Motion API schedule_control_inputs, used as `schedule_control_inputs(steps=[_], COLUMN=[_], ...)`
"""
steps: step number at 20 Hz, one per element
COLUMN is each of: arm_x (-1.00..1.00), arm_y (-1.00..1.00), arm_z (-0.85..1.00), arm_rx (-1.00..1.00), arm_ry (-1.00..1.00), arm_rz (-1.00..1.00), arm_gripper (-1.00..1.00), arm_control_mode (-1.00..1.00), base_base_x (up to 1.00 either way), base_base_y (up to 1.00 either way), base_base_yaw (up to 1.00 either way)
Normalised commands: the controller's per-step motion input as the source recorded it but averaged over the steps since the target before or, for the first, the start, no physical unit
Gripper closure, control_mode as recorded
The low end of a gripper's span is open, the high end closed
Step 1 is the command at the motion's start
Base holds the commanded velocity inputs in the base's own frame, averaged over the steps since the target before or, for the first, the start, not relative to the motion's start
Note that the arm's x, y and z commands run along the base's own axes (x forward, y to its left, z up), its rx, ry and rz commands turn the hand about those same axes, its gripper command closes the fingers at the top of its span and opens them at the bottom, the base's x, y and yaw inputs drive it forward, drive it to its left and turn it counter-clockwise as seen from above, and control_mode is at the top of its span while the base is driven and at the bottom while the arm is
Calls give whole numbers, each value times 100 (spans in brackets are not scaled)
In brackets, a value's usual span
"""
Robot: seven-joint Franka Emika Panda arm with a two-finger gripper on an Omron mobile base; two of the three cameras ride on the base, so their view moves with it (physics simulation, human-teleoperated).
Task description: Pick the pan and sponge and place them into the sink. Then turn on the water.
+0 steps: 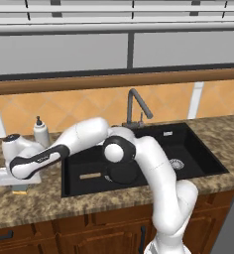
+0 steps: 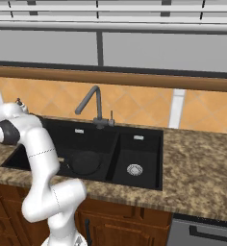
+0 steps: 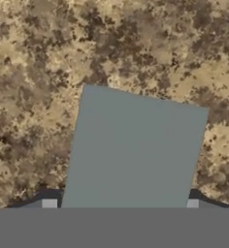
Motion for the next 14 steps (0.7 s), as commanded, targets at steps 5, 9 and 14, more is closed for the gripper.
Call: schedule_control_inputs(steps=[5,9,14], arm_x=[-8,-3,0], arm_y=[-69,-99,-100], arm_z=[-14,36,23], arm_rx=[0,4,1], arm_ry=[-2,-11,-3], arm_rz=[3,3,0], arm_gripper=[100,100,100], arm_control_mode=[-100,-100,-100], base_base_x=[0,0,0], base_base_y=[0,0,0], base_base_yaw=[0,0,0])
